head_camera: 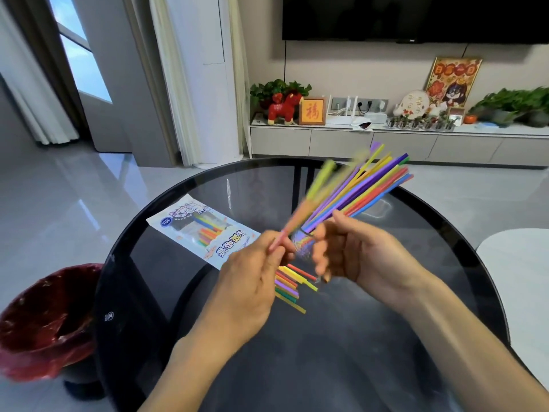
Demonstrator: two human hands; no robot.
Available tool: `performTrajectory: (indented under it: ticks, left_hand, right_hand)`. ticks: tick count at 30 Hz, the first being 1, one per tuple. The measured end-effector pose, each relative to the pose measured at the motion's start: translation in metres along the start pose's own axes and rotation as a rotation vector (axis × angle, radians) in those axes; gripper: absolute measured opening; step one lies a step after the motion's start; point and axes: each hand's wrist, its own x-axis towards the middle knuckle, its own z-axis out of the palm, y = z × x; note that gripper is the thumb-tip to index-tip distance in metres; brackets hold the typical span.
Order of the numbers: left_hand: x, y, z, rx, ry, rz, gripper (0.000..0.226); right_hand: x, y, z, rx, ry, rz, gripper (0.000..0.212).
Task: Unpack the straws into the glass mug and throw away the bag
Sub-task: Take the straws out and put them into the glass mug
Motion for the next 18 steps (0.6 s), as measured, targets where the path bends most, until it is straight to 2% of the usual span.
performTrajectory:
  ticks: [2, 3, 5, 8, 10, 14, 18]
  left_hand:
    - [0.002, 0.004, -0.006, -0.328, -0.087, -0.060, 0.021]
    - [0.001, -0.002, -0.005, -0.410, -0.159, -0.097, 0.021]
    - [-0.004, -0.019, 0.003, -0.430, -0.290, -0.203, 0.026]
    - [-0.010, -0.039, 0.016, -0.376, -0.424, -0.335, 0.037]
    - [-0.009, -0.041, 0.017, -0.363, -0.494, -0.359, 0.038]
    - [-0.008, -0.042, 0.016, -0.441, -0.608, -0.363, 0.017]
    - [-0.009, -0.040, 0.017, -0.564, -0.701, -0.399, 0.021]
  right_hand:
    - [0.002, 0.000, 0.000, -0.062, 0.078, -0.132, 0.025]
    - [0.003, 0.001, 0.000, -0.093, 0.089, -0.180, 0.029]
    - [0.004, 0.005, 0.005, -0.155, 0.027, -0.247, 0.038]
    - [0.006, 0.017, 0.015, -0.250, -0.024, -0.251, 0.036]
    - [0.007, 0.023, 0.020, -0.351, 0.009, -0.259, 0.027]
    - [0.010, 0.035, 0.025, -0.425, 0.040, -0.272, 0.016]
    - [0.013, 0.038, 0.025, -0.411, 0.116, -0.245, 0.010]
